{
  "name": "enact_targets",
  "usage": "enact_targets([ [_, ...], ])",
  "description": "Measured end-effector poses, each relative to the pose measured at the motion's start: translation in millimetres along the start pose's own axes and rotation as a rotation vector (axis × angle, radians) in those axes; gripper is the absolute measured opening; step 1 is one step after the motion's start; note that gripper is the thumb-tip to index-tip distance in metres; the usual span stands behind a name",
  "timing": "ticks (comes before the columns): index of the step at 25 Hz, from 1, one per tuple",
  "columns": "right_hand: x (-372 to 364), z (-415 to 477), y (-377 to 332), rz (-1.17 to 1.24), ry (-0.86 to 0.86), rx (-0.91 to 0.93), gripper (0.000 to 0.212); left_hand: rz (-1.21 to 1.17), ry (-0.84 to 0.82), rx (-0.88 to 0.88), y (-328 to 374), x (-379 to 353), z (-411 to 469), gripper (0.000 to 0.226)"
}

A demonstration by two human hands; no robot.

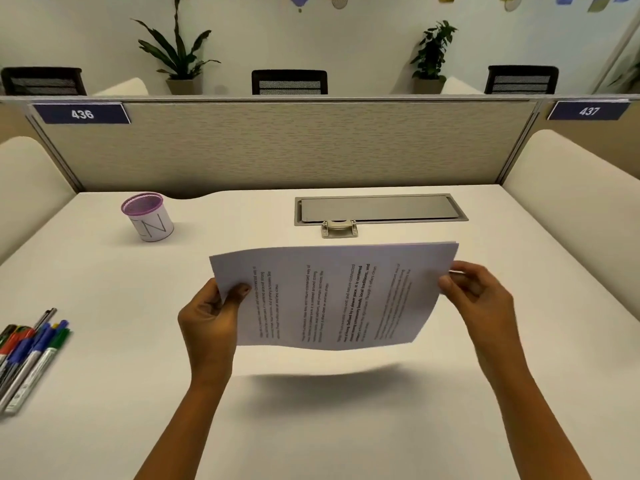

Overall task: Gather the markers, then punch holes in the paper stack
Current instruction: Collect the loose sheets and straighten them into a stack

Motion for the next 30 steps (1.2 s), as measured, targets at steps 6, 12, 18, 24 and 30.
enact_targets([
  [6,-30,-17,31,0.148,-0.095,-0.093,0.018,0.006,-0.003,0.043,-7,-4,-4,0.011],
  [12,-28,-29,55,0.141,0.009,-0.101,0.022,0.071,0.009,0.025,-15,-3,-19,0.006],
  [18,-38,-59,101,0.018,0.067,-0.244,0.024,0.130,0.017,0.198,-55,-4,-47,0.007],
  [24,-35,-54,103,0.008,0.057,-0.220,0.025,0.187,0.009,0.128,-49,1,-43,0.007],
  [30,-40,-60,110,-0.068,-0.006,-0.212,0.018,0.258,-0.062,0.164,-62,1,-51,0.020],
])
Point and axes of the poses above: each hand's wrist, its own z-axis towards the middle knuckle, its own x-axis out of the back of the hand, y = z × x, the point moved 8 cm from there along z, towards the middle knuckle, and after that the axes turned 1 degree about -y, right-handed, at the moved point
